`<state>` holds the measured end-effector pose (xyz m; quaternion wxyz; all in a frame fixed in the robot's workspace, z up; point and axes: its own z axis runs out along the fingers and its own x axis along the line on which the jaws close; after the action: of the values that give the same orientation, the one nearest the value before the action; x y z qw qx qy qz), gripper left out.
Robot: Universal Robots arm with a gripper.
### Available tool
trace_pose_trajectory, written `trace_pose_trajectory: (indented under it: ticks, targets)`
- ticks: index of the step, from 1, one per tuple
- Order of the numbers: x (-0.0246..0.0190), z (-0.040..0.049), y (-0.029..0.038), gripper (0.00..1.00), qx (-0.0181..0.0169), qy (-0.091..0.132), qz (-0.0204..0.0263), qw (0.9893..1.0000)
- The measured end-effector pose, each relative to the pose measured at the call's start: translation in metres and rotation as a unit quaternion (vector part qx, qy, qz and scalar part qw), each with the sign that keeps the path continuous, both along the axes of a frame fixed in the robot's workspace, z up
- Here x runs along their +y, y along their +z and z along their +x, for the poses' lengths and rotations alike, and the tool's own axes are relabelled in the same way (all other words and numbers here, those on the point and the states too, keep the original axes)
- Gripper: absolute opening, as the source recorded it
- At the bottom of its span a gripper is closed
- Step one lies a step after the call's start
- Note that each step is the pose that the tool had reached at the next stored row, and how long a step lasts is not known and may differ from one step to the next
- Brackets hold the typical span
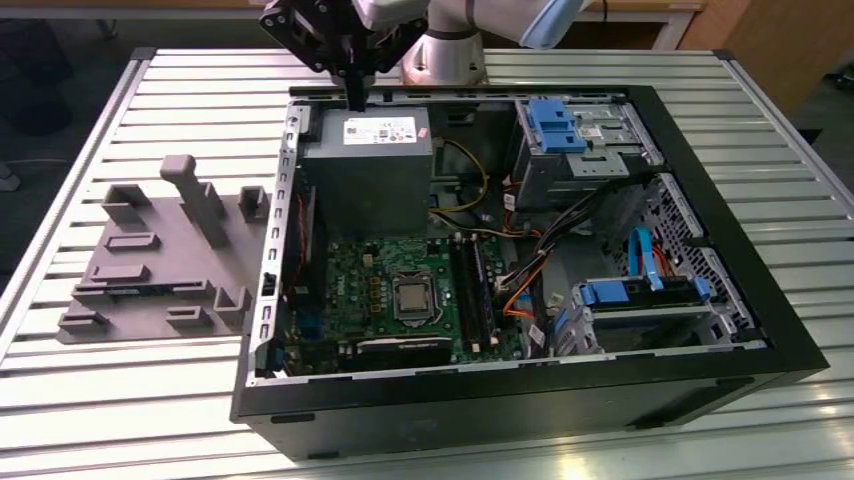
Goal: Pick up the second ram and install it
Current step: 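Reach for the second ram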
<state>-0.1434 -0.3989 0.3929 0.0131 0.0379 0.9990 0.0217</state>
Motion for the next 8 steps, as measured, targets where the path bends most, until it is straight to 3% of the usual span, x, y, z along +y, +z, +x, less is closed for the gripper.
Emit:
trace_pose_trajectory:
  ticks: [8]
  targets:
    - [0.0, -0.002, -0.0001, 0.11, 0.0, 0.0, 0.0, 1.0]
